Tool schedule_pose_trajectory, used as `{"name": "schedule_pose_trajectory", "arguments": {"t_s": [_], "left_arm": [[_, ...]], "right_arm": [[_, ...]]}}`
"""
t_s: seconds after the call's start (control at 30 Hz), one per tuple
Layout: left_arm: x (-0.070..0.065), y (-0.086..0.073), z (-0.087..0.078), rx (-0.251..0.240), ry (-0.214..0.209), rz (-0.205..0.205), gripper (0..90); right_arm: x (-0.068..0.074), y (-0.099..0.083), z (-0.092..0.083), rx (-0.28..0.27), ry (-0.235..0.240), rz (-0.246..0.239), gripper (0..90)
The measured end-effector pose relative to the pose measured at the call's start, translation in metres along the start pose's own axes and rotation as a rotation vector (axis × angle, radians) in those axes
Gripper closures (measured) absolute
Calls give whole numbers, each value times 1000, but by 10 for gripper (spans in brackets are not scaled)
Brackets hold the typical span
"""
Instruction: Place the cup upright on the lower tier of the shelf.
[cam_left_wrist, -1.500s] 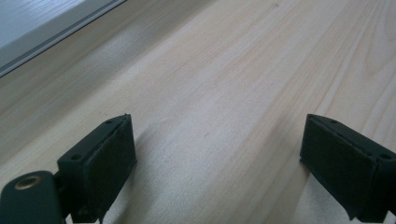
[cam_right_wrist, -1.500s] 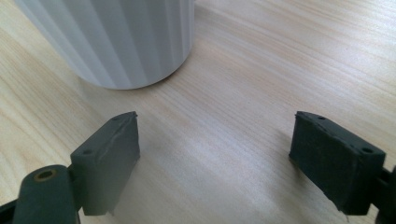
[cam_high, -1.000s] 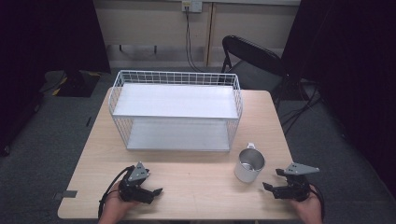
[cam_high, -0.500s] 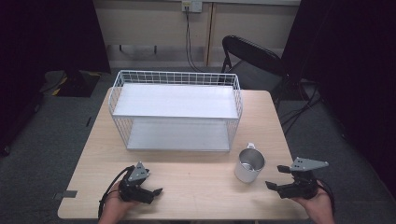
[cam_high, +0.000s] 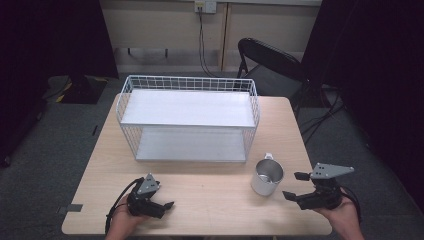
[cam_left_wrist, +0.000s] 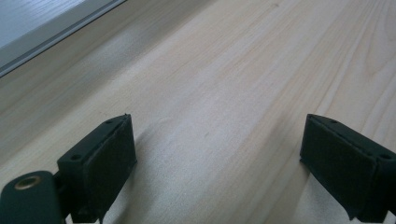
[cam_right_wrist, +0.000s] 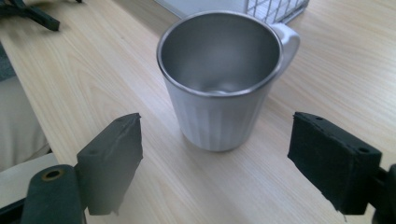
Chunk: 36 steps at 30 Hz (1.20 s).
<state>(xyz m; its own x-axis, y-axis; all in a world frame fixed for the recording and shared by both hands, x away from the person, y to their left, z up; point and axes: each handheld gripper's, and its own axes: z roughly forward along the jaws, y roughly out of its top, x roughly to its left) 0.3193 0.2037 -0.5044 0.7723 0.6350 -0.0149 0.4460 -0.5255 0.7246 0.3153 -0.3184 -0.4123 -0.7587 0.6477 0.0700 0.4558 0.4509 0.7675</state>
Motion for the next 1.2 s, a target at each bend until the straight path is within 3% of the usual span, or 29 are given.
{"name": "schedule_pose_trajectory", "arguments": {"t_s": [0.27, 0.67, 1.2], "left_arm": [[0, 0, 0, 0, 1, 0, 97], [0, 0, 0, 0, 0, 0, 98], [0, 0, 0, 0, 0, 0, 98]], "right_arm": [[6, 15, 2, -7, 28, -22, 164], [16, 34, 21, -6, 56, -72, 165], [20, 39, 52, 37, 82, -87, 189]]}}
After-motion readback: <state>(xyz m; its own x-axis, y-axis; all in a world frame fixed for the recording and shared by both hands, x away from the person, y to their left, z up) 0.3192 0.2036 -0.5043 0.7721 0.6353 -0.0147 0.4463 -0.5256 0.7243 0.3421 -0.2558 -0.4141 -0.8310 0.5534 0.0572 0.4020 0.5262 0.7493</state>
